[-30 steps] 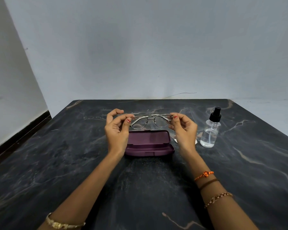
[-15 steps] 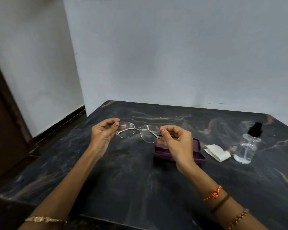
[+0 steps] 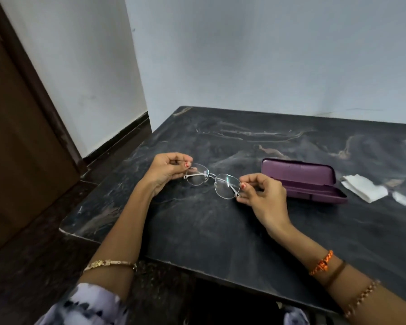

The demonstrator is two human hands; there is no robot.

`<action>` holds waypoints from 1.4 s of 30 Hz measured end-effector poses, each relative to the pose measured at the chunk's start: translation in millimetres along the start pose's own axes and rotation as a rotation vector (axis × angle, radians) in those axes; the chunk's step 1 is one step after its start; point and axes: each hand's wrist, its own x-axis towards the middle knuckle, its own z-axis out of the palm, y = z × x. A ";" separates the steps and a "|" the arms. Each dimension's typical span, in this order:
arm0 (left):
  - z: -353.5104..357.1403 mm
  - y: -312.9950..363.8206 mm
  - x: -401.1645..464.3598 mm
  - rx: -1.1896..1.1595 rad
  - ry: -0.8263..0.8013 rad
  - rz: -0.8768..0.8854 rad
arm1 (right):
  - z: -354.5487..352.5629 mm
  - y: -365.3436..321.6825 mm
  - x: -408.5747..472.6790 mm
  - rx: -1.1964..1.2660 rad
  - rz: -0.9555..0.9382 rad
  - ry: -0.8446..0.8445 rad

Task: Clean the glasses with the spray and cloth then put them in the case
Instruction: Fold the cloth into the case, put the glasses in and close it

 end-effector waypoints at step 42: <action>66.1 28.5 -19.5 0.454 0.509 0.585 | -52.4 -46.7 9.0 -0.725 -1.030 0.350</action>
